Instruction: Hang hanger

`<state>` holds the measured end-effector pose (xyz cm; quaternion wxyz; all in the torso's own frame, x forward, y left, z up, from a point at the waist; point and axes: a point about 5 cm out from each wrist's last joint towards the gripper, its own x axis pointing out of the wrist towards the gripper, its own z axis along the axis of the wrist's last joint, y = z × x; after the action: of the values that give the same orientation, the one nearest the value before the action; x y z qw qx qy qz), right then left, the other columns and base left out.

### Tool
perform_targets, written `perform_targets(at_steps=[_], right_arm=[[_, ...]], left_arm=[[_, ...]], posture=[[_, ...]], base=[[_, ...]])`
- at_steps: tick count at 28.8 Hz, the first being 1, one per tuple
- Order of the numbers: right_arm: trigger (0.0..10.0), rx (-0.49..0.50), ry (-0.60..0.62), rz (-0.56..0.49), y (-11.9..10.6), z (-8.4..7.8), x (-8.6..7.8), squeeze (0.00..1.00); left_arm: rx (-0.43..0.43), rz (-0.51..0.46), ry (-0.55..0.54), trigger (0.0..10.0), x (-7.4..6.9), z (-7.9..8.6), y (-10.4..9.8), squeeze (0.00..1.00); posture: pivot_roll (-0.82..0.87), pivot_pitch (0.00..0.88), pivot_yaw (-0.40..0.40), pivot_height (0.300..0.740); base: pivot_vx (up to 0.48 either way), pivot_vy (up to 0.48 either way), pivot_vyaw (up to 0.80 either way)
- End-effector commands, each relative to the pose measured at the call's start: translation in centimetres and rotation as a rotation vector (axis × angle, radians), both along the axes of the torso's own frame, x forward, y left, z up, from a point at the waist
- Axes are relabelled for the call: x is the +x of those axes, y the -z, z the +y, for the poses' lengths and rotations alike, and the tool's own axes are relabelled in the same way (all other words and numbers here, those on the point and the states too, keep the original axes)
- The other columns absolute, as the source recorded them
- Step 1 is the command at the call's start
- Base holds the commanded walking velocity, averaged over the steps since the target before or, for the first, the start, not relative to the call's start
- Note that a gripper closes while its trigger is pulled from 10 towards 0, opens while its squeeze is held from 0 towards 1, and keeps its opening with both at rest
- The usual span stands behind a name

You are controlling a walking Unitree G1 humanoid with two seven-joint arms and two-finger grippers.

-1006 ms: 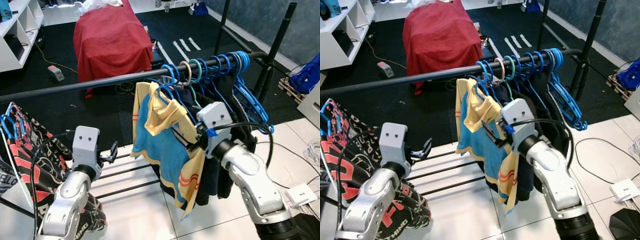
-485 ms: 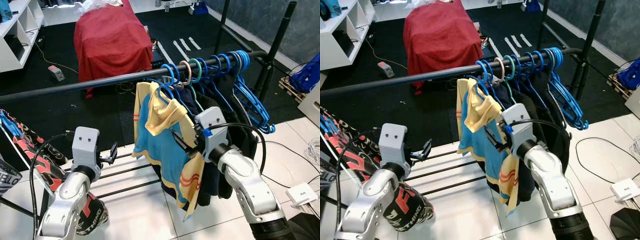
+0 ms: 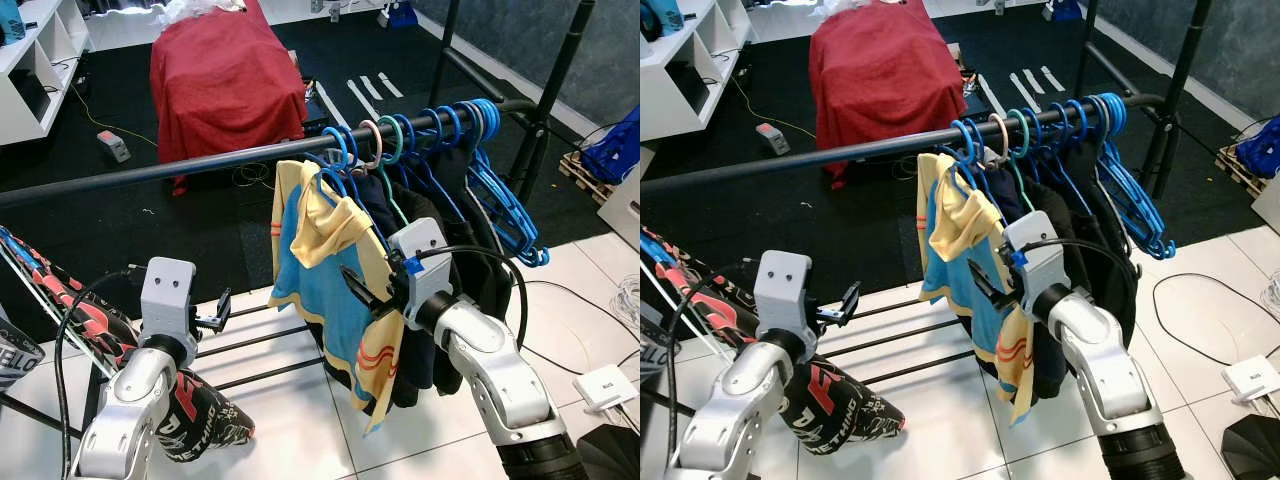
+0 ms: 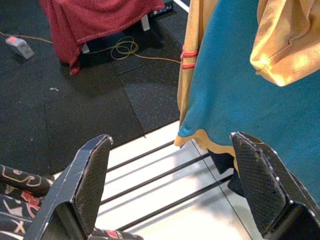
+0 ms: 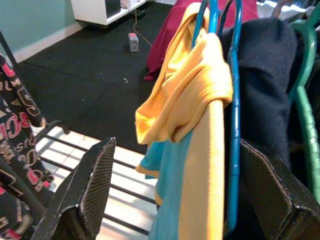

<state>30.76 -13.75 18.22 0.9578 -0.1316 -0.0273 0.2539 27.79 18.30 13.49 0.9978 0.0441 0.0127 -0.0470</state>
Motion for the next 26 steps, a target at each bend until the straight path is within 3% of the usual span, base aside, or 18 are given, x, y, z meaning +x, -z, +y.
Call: perform_targets(at_steps=[1,7,12,14,18,26], right_arm=[[10.0,-0.010,0.009,-0.034,-0.5,0.1,0.2,0.00],[10.0,0.012,0.056,-0.111,-2.3,-0.4,0.5,0.00],[10.0,0.032,0.022,-0.113,-2.7,0.2,0.3,0.00],[10.0,0.040,-0.033,-0.082,-2.1,1.4,0.0,0.00],[10.0,0.040,-0.063,-0.052,-1.5,2.0,-0.3,0.00],[10.0,0.018,-0.014,0.018,0.2,1.3,-1.0,0.00]], left_arm=[[0.022,0.016,-0.018,10.0,-0.4,0.7,0.2,0.00],[0.018,0.016,-0.018,10.0,-0.4,0.7,0.2,0.00],[0.016,0.017,-0.017,10.0,-0.4,0.6,0.2,0.00],[0.015,0.017,-0.017,10.0,-0.4,0.6,0.2,0.00],[0.014,0.016,-0.019,10.0,-0.3,0.5,0.2,0.00],[0.011,0.017,-0.018,10.0,-0.3,0.5,0.2,0.00]], posture=[[-0.04,0.177,0.085,0.740],[-0.04,0.177,0.084,0.740],[-0.04,0.176,0.082,0.740],[-0.04,0.176,0.079,0.740],[-0.04,0.175,0.077,0.740],[-0.05,0.176,0.077,0.740]], base=[[0.000,0.000,0.00],[0.000,0.000,0.00],[0.000,0.000,0.00],[0.000,0.000,0.00],[0.000,0.000,0.00],[0.000,0.000,0.00]])
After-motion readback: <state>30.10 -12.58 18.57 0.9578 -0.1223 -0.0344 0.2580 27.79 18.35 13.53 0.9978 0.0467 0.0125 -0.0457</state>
